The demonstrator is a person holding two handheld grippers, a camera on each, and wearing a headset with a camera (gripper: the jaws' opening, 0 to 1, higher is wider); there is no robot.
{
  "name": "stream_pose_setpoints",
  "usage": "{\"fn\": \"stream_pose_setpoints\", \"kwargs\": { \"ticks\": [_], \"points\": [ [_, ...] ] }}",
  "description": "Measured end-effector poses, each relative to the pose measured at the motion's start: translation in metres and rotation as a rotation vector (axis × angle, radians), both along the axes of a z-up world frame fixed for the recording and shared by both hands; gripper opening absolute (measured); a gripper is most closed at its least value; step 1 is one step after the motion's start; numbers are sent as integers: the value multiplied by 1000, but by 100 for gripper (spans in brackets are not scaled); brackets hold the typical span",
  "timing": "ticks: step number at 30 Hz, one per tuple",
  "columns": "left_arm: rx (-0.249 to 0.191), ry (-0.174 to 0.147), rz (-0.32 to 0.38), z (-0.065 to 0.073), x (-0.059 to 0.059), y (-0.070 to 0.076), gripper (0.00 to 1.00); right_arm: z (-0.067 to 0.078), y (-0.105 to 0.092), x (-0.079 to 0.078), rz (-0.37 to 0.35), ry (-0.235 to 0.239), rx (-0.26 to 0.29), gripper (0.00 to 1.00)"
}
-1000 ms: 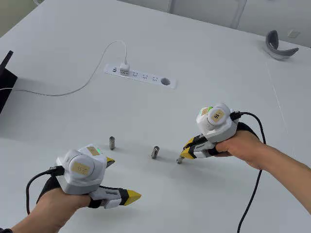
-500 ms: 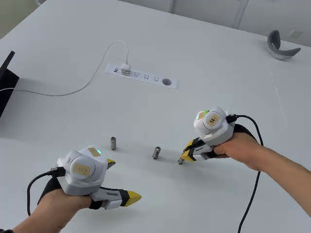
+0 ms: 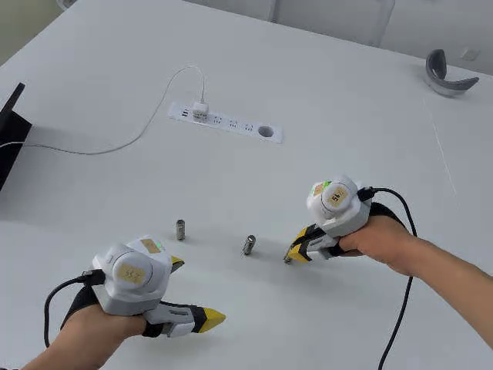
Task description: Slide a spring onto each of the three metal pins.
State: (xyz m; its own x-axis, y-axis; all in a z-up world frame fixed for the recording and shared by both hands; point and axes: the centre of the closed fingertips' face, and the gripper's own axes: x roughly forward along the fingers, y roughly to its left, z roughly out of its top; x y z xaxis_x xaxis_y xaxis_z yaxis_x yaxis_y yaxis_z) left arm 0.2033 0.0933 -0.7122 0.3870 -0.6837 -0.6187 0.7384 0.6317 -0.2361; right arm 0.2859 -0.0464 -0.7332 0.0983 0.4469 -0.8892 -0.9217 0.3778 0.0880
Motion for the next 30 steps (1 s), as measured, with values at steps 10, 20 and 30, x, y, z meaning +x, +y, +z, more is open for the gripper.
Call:
{"fn": "stream_pose_setpoints", "kwargs": {
  "ticks": [10, 20, 30],
  "points": [
    [0, -3, 3, 2, 0, 2, 74, -2, 0, -2, -6, 1, -3, 13],
    [0, -5, 18, 4, -2, 8, 74, -2, -11, -10, -67, -7, 7, 23],
    [0, -4, 25, 4, -5, 13, 74, -3, -27, -25, -220, -12, 69, 36]
  ]
}}
